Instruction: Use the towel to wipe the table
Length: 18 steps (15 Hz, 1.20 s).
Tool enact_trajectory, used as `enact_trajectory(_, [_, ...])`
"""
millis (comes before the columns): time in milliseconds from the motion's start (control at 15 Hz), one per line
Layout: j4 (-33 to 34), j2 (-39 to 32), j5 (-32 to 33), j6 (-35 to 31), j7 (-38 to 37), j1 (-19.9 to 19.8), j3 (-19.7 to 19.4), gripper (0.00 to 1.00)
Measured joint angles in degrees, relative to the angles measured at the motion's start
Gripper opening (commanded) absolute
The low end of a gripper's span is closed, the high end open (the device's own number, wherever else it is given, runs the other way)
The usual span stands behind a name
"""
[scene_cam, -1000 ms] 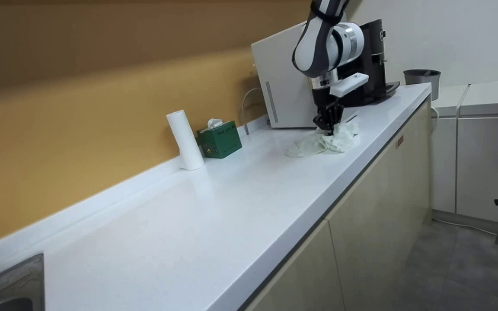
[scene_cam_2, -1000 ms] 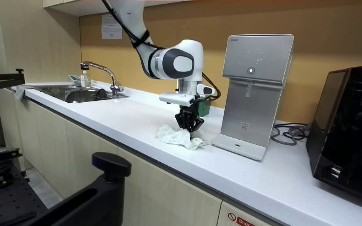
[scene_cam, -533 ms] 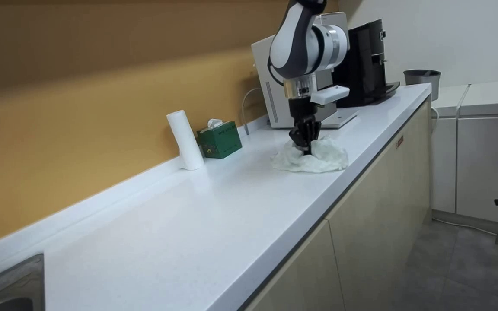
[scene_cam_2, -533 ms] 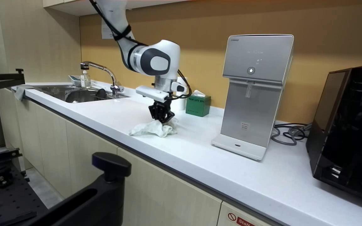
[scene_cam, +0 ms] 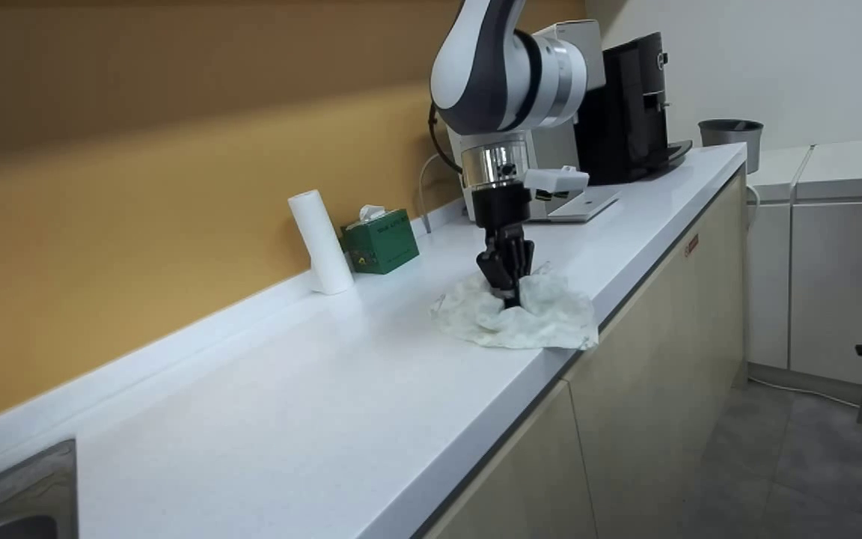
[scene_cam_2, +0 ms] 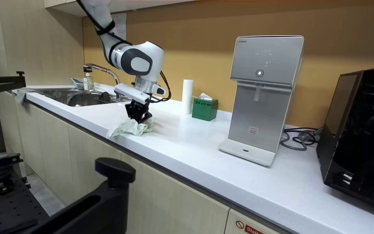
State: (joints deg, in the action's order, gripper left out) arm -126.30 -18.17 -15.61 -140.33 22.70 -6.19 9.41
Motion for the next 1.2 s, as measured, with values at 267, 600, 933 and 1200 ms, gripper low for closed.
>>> enact_trajectory(267, [-0.13, -0.72, 3.52, -7.98, -3.25, 1.97, -3.29, 0.02])
enact_trajectory(600, [2.69, -5.46, 12.04, -22.82, -11.17, 2.64, -10.83, 0.02])
enact_trajectory(933, [8.25, -12.06, 15.24, -31.92, -18.85, 3.08, -20.63, 0.02])
enact_trajectory(1200, [10.10, -16.16, 15.30, -36.89, -25.16, 5.10, -29.76, 0.02])
